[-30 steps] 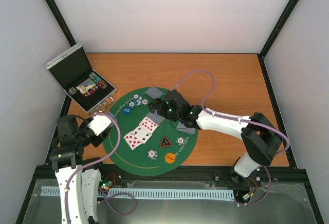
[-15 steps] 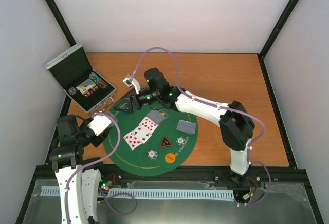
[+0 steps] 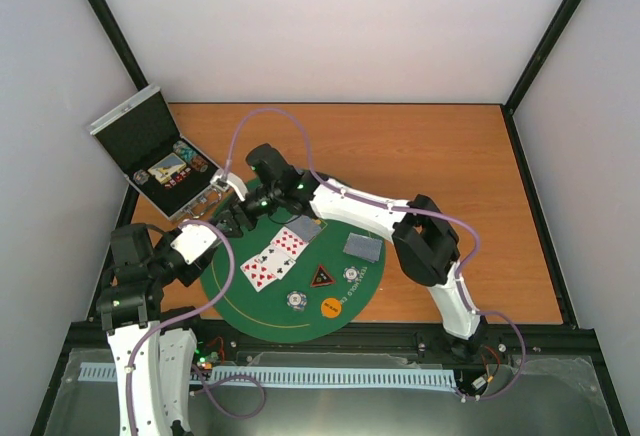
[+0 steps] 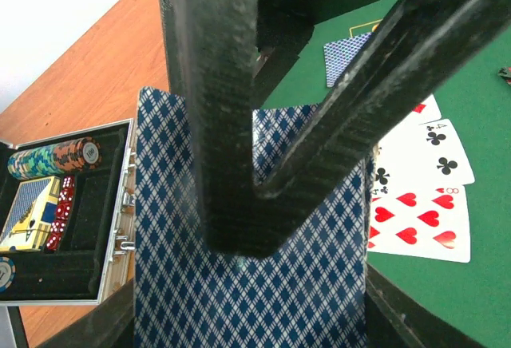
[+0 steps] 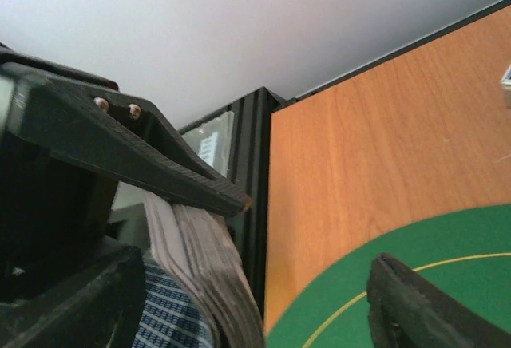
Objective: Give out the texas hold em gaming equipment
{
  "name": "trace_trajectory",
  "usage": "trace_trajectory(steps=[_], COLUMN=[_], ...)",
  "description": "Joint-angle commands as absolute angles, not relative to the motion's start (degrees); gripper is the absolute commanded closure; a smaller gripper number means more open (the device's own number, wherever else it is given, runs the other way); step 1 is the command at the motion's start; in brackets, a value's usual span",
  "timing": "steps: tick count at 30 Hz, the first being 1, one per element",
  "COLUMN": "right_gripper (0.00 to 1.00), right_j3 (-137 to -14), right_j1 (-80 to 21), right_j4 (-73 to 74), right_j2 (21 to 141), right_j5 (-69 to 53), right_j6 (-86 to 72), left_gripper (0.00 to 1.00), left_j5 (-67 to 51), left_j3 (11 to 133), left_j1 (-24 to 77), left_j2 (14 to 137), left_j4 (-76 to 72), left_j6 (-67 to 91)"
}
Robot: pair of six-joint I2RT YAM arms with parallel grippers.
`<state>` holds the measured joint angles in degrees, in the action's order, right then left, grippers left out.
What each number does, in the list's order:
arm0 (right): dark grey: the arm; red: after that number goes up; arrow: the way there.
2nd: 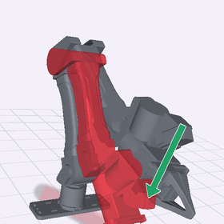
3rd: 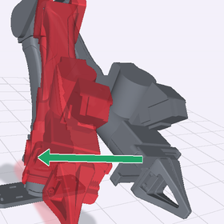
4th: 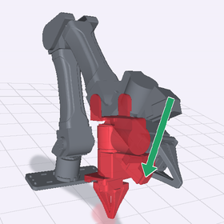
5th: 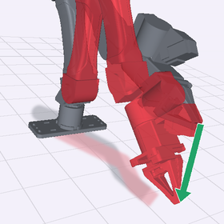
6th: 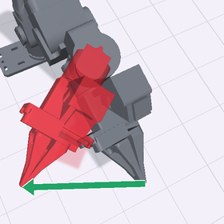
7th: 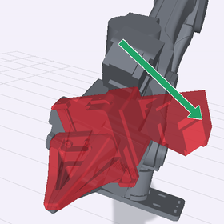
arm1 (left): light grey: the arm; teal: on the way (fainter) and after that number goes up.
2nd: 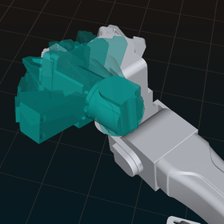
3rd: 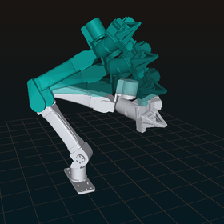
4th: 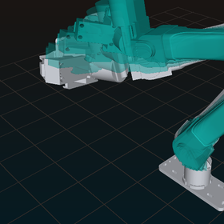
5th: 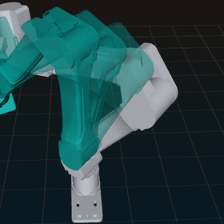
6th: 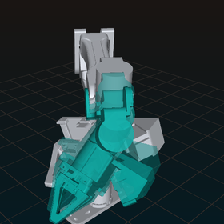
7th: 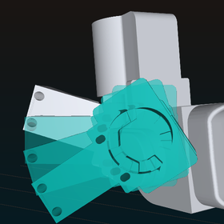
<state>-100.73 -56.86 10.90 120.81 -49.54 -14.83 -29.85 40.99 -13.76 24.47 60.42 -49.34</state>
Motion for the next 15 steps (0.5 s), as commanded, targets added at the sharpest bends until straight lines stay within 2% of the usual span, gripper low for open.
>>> trace_trajectory(steps=[1,6,15], right_gripper=[0.28,0.40,0.45], right_j3=[-103.40,-102.83,-101.68], right_j1=[-57.15,-56.40,-55.90], right_j4=[14.79,17.76,19.82], right_j2=[121.92,120.21,117.56], right_j5=[-45.66,-40.93,-37.43], right_j6=[-13.14,-11.77,-10.17], left_gripper=[0.49,0.49,0.49], left_j5=[-31.01,-31.11,-31.03], left_j3=[42.00,42.01,42.01], left_j1=[-13.72,-13.78,-13.72], left_j2=[24.34,24.09,24.17], left_j4=[59.77,59.77,59.85], left_j6=[-50.72,-50.81,-50.87])
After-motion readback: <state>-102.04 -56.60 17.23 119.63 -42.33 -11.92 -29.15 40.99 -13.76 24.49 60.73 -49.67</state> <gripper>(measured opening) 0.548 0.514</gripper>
